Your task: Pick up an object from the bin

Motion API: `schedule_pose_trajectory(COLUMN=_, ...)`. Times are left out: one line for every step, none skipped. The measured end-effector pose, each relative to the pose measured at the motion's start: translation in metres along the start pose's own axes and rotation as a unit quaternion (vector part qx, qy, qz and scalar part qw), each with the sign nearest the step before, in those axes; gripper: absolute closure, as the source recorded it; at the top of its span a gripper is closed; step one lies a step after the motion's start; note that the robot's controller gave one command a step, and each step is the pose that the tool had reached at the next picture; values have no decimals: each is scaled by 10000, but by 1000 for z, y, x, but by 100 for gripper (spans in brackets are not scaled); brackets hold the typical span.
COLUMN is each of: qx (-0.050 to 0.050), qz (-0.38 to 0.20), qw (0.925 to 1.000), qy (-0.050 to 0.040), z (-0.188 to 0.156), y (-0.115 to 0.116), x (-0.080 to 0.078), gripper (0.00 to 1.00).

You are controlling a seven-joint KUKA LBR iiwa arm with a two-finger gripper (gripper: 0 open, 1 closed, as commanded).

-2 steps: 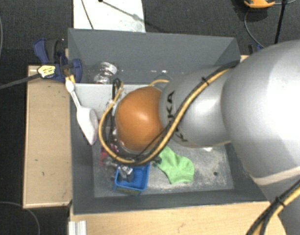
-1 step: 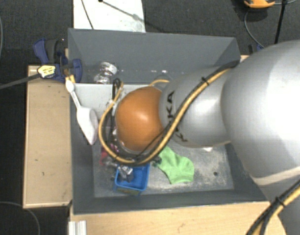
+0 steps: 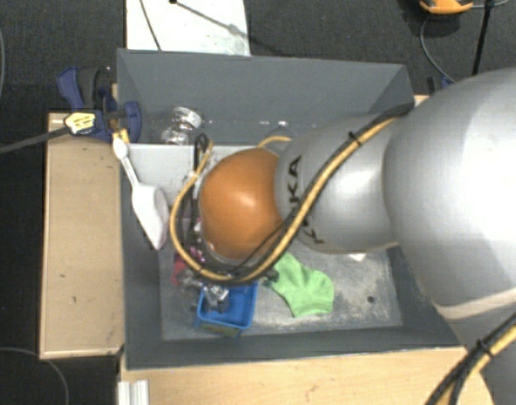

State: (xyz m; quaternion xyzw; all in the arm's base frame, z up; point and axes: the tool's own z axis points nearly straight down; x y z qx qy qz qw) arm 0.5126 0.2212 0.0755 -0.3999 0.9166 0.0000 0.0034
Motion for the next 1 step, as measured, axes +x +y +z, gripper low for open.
schedule_pose_trajectory(qx=0, qz=10, qw=10000, qy=-5, z=-6, y=0, x=0, gripper=100)
